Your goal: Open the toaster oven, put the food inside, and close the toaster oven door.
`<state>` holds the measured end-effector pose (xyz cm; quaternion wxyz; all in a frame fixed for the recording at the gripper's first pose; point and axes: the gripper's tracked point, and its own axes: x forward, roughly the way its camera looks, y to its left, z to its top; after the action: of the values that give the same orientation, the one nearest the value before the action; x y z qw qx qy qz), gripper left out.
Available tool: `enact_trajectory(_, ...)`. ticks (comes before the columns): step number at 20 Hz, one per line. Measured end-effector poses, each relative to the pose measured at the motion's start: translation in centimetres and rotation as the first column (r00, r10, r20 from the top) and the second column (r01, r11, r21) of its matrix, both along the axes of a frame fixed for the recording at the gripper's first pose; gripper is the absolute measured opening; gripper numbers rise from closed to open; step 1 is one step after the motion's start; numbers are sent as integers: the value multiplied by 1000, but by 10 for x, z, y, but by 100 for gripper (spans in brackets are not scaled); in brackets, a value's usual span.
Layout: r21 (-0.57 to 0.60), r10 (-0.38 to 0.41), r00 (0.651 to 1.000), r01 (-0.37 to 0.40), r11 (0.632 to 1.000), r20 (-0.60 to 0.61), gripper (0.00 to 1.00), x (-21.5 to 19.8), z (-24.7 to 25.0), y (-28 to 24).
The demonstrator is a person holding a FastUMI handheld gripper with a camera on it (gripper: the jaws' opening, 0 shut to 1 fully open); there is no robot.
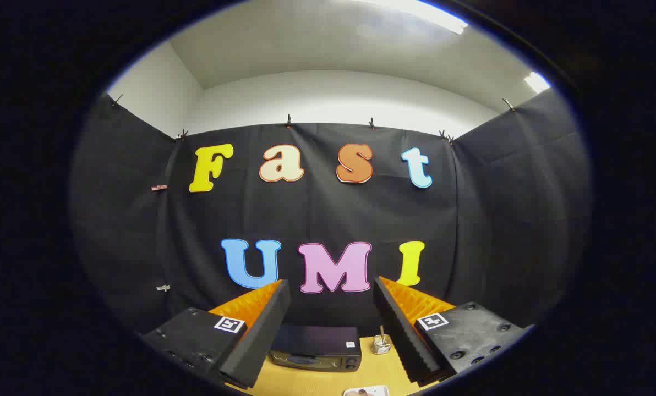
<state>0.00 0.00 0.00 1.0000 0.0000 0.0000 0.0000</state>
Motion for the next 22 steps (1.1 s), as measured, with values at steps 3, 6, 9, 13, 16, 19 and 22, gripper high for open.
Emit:
enact_trajectory(3,5,5,1000,-5,1000,13,97,1,2,0)
enact_trajectory(6,-17,-6,1000,6,1000,5,97,1,-1,-4)
enact_trajectory(9,9,7,1000,-7,1000,-1,98,2,-1,2)
enact_trajectory(13,-7,1,1000,-1,1000,-3,97,2,-2,-4)
enact_trajectory(16,1,0,1000,0,1000,-2,97,2,-1,-4)
enact_trajectory(19,-1,-6,1000,6,1000,3,97,2,0,-8)
enact_trajectory(22,16,-25,1000,25,1000,10,97,4,1,-14)
